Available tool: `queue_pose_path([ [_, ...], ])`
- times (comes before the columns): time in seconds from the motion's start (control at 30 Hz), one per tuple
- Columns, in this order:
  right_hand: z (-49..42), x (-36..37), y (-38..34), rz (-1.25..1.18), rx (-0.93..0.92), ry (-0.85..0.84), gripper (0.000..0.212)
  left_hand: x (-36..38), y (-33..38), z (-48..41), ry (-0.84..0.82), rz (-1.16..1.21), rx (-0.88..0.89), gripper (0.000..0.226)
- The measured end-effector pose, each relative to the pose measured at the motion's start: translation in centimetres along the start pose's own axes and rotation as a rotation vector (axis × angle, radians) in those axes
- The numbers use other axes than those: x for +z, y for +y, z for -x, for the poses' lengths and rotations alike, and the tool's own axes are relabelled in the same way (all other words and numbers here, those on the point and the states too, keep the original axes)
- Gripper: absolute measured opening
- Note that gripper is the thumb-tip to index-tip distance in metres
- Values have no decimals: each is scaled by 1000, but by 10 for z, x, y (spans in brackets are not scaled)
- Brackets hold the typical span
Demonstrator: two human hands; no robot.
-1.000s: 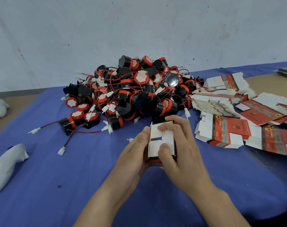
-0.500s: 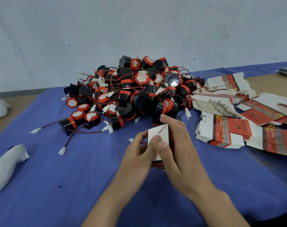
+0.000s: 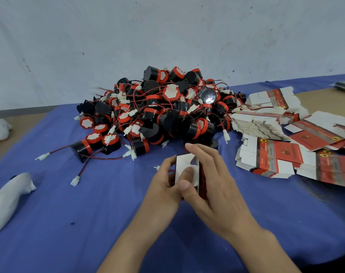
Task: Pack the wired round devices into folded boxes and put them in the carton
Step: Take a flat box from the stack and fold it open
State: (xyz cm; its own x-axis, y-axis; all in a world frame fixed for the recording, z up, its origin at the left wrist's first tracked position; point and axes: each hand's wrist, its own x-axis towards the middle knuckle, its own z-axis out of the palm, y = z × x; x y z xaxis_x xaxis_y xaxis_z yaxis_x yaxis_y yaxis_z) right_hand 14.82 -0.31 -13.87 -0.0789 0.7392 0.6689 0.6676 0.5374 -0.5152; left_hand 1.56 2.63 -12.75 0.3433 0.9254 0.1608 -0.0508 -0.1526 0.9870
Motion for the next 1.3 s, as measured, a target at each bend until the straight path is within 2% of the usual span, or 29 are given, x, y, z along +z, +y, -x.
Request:
queue_pose_path([
  [0.27,-1,1,-1,14,-15,45,58,-3,-1,0,-19,27,2,32],
  [0.47,-1,-1,-1,-34,-6,65,54,-7,-3,1,-11,160,-67,26],
  [0.67,-2,-3,4,-89,119,9,56,-11,-4,-6,-20,283,-84,33],
  [0.9,0,-1,12,-158,253,56,67,-16,-1,-9,-45,401,-102,40],
  [1.13,-2,-1,18,-103,254,46,45,-18,6,-6,-112,442,-65,46],
  [1.3,-1,1,20,-101,266,22,49,-18,6,-4,-89,435,-59,37],
])
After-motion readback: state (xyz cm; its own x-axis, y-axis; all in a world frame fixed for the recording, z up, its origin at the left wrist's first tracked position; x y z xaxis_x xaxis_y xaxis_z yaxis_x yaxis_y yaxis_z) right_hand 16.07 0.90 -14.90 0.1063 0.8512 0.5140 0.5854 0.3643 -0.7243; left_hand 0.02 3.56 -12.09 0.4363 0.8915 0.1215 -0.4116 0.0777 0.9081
